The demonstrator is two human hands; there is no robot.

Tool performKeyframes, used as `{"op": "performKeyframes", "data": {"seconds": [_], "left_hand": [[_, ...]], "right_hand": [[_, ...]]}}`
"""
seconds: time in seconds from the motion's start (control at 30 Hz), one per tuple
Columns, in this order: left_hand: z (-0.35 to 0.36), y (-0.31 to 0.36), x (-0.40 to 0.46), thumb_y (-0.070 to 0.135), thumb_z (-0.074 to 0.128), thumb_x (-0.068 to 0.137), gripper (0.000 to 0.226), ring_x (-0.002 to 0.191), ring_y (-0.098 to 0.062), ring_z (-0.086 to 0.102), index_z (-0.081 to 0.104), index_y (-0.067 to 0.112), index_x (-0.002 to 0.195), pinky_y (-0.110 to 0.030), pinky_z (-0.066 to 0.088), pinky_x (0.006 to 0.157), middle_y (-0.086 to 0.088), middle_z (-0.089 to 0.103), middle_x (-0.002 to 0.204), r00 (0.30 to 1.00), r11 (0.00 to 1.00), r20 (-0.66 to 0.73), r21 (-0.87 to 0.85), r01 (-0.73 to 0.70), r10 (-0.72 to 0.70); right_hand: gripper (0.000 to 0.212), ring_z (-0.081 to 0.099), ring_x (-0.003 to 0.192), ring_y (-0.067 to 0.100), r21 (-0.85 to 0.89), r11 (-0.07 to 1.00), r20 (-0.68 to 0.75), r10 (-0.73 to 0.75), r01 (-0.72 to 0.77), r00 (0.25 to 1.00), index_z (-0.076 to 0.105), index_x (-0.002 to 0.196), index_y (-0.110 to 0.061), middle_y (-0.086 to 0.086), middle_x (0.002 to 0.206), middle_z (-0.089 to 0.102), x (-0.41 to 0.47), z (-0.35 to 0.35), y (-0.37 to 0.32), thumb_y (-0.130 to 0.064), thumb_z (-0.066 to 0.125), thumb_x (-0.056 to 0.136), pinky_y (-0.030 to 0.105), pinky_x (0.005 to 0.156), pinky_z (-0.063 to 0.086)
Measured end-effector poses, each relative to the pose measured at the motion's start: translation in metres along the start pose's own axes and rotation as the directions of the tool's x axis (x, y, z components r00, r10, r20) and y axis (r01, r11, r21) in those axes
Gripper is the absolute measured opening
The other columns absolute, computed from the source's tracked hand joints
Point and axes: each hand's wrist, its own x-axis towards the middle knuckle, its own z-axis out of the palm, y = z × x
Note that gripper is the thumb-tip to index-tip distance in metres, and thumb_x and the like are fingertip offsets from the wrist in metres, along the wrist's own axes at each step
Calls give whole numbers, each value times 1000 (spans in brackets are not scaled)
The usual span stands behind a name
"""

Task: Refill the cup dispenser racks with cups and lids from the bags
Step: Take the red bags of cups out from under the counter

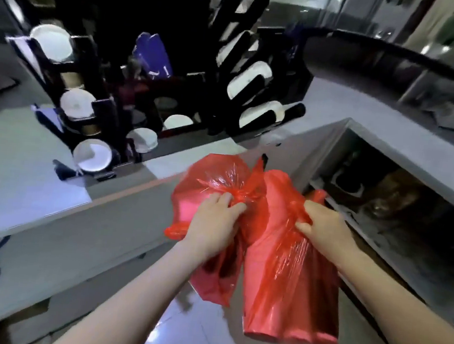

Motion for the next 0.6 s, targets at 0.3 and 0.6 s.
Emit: {"op": "performKeyframes", "data": {"seconds": [0.3,0.6], "left_hand": [[24,159,196,6,63,78,19,94,-36,56,68,14,95,-43,47,85,-15,60,97,928,953,-247,-47,-299,279],[50,270,360,6,61,83,18,90,-33,56,68,12,98,-43,46,80,-12,55,101,896,889,-292,-215,-403,335]], "right_hand": [[23,59,62,40,-100,983,-391,103,-154,914,51,71,-1,23,67,60,23,-149,184,-3,74,72,38,57,37],[22,59,64,40,-151,948,-578,145,-280,803,50,73,-7,20,69,60,64,-240,324,-5,72,73,31,59,28]]}}
